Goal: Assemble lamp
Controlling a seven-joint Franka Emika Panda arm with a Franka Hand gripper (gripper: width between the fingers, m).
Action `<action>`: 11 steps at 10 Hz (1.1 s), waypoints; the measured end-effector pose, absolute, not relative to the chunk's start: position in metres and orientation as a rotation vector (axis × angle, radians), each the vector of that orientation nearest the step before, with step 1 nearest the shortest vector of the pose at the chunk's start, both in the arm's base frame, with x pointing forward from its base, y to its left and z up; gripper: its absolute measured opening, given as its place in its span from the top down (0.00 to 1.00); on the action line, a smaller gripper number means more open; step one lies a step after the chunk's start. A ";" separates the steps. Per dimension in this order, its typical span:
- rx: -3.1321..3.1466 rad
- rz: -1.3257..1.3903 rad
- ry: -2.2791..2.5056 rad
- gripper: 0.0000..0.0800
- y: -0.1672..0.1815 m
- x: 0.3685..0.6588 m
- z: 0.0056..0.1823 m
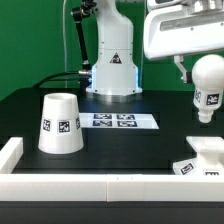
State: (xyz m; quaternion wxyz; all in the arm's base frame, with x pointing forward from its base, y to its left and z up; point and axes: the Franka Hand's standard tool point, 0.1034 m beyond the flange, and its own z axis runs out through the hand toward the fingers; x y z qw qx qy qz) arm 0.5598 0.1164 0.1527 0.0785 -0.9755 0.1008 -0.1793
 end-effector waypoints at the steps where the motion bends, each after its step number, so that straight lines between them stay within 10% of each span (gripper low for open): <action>1: -2.909 -0.597 0.289 0.28 0.116 0.566 0.154; 11: -2.956 -0.630 0.083 0.28 0.089 0.611 0.167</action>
Offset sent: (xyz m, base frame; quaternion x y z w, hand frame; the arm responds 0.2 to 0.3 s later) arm 0.0000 0.0000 0.0000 0.0000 0.0000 0.0000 1.0000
